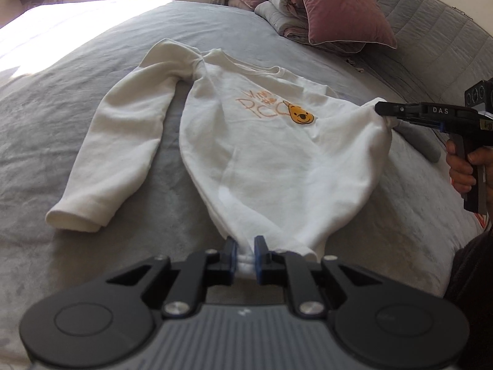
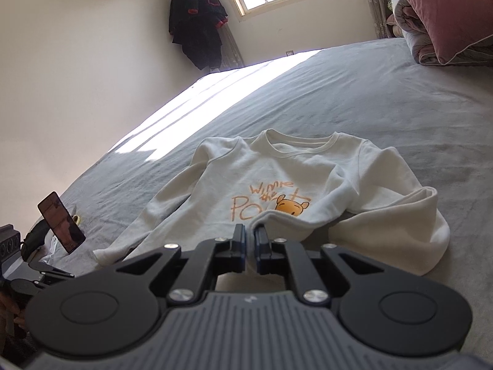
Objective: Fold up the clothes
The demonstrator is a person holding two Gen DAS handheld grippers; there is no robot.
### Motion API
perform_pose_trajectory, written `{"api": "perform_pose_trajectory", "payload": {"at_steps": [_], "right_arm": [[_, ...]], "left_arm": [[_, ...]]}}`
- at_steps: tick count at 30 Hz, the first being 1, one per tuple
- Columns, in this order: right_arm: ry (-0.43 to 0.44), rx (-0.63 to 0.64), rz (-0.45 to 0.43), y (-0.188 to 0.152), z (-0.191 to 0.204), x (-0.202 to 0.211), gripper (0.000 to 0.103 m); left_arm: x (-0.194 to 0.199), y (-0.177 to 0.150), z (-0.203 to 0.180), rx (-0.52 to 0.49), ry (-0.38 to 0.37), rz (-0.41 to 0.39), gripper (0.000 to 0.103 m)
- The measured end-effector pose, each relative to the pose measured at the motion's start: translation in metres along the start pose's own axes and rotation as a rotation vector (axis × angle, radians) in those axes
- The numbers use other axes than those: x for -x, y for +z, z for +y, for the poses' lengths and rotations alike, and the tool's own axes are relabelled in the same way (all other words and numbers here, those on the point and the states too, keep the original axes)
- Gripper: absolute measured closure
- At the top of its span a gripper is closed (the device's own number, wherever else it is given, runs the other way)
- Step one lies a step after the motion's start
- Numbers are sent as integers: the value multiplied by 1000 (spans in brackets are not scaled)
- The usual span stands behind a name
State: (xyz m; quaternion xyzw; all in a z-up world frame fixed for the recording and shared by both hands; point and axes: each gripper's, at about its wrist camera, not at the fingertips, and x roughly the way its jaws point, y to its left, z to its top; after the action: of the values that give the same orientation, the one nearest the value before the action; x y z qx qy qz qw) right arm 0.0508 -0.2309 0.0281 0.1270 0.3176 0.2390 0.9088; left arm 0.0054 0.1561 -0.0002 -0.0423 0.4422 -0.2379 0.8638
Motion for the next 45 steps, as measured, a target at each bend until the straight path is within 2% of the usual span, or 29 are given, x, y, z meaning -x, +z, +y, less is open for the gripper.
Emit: {"api": "perform_pose_trajectory", "payload": {"at_steps": [5, 11, 16, 18, 19, 20, 22, 27, 31, 35, 41, 45], "right_arm": [[4, 8, 23, -5, 3, -24, 95], [-59, 22, 110, -25, 0, -49, 89], [-80, 37, 138, -29, 1, -50, 88], [-88, 53, 127, -26, 3, -43, 83], [-90, 57, 118, -25, 3, -38, 73], [-92, 57, 108, -25, 2, -34, 57], [-100, 53, 97, -24, 0, -27, 52], [-118, -19, 103, -21, -8, -6, 52], [-158, 42, 114, -15, -1, 17, 52], [-186, 46, 127, -24, -4, 33, 52], [-225, 70, 144, -47, -13, 25, 52], [-207, 26, 136, -61, -25, 19, 52]], "left_arm": [[-7, 2, 5, 15, 17, 19, 90], [-15, 4, 5, 25, 33, 31, 90], [-21, 4, 5, 26, 50, 43, 90], [-21, 3, 6, 28, 58, 43, 90], [-21, 3, 7, 30, 63, 42, 90], [-21, 3, 8, 35, 67, 42, 90], [-21, 2, 10, 43, 71, 42, 90], [-22, 3, 12, 44, 81, 46, 90], [-22, 8, 11, 55, 85, 37, 90], [-21, 9, 10, 61, 89, 24, 90], [-23, 0, 14, 78, 114, 40, 90], [-26, -3, 16, 76, 120, 49, 90]]}}
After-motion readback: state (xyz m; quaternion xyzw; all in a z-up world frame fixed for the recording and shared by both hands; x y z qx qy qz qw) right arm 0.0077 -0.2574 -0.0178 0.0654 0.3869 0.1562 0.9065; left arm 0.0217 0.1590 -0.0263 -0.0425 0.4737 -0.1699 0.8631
